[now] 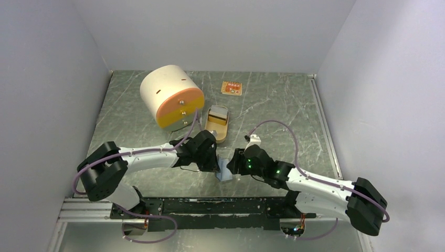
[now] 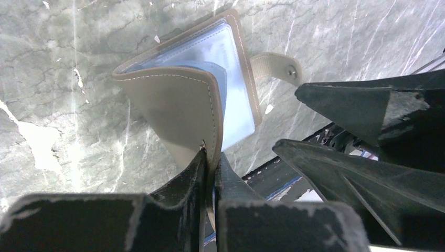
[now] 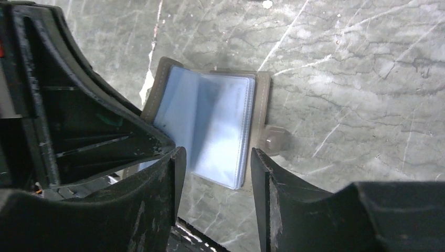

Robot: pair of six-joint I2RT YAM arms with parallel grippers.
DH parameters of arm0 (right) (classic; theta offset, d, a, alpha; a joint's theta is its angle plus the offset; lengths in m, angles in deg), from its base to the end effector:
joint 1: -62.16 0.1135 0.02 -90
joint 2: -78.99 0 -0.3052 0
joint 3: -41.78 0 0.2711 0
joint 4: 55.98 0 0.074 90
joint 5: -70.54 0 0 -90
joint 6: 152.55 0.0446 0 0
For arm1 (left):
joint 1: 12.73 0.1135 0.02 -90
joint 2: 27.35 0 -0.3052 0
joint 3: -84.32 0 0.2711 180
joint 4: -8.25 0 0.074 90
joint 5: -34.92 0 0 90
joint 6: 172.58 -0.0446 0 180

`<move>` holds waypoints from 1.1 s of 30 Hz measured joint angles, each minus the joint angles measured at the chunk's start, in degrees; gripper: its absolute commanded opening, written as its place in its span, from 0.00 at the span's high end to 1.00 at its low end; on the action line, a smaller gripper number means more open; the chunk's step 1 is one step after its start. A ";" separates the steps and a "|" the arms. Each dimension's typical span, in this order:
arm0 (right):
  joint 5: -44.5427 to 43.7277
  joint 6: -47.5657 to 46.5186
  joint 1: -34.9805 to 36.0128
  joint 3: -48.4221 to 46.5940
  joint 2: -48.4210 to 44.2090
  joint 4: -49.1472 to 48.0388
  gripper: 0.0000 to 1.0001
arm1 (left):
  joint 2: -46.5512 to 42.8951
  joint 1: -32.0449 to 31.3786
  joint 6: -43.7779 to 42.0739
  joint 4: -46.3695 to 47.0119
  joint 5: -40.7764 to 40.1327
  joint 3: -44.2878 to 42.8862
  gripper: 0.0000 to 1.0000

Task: Put the credit cards into the card holder
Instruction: Turn over the card slot in the card holder, then pick up the credit card from the storage box.

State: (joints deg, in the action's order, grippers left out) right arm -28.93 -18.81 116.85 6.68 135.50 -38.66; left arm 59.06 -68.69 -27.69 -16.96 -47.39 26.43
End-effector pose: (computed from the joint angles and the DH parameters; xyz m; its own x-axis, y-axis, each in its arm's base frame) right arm 0.1193 0.1557 0.1952 -0.7665 0.0977 -0.6348 -0.2779 0.8406 0.4650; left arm 0.1680 -0.2594 0.1934 -0.9676 -0.0159 -0.2520 0.1286 0.8279 -0.5460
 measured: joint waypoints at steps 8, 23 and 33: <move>0.07 -0.13 0.00 -1.97 -1.38 0.48 0.48 | -2.80 -0.07 -0.04 0.92 -0.61 1.97 0.88; -1.22 -19.91 -8.66 -16.68 10.45 -0.94 0.33 | -13.49 2.21 0.66 3.13 -1.66 13.38 0.75; -0.57 -47.04 -13.75 -29.83 30.88 -8.33 0.29 | -18.56 3.85 1.75 7.10 -1.44 18.67 0.76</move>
State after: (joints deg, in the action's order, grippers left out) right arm -29.50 -65.84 103.10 -23.15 166.38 -46.98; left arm 40.50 -64.85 -25.94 -9.86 -48.83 45.10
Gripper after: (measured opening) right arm 0.703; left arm 0.233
